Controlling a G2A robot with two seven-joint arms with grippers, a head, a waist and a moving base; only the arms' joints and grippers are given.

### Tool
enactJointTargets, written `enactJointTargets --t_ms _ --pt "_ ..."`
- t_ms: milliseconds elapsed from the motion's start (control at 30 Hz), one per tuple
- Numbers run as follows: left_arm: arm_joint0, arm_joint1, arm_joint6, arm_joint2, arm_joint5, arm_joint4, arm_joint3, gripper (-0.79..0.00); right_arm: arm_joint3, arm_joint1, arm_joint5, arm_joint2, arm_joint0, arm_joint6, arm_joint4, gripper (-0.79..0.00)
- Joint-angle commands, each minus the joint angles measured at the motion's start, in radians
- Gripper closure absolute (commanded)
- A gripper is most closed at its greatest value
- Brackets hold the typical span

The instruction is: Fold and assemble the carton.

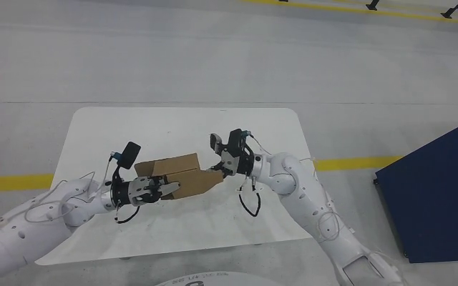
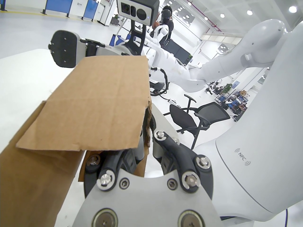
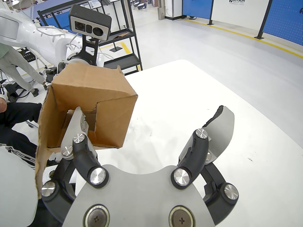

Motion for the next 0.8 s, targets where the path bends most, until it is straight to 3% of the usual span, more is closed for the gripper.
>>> enactJointTargets --t_ms 0,167,400,567,767 --pt "-0.001 -0.002 0.006 -0.001 0.000 -0.005 -0.001 0.000 0.003 0.000 0.000 0.002 0.001 -0.007 -0.002 -0.785" --pt "-0.001 -0.002 0.026 -0.003 0.000 -0.023 0.002 0.000 0.028 0.004 -0.009 0.052 -0.008 -0.064 0.047 -0.785" --pt "0.004 0.006 0.062 -0.007 0.000 -0.038 0.002 0.000 0.061 0.018 -0.091 0.160 -0.052 -0.138 0.146 -0.785" --pt "0.004 0.011 0.076 -0.007 0.000 -0.039 0.001 0.000 0.027 0.025 -0.172 0.191 -0.092 -0.136 0.124 -0.785" --pt "-0.001 0.009 0.071 -0.001 0.000 -0.038 0.003 0.000 -0.015 0.019 -0.103 0.163 -0.100 -0.117 0.055 -0.785"
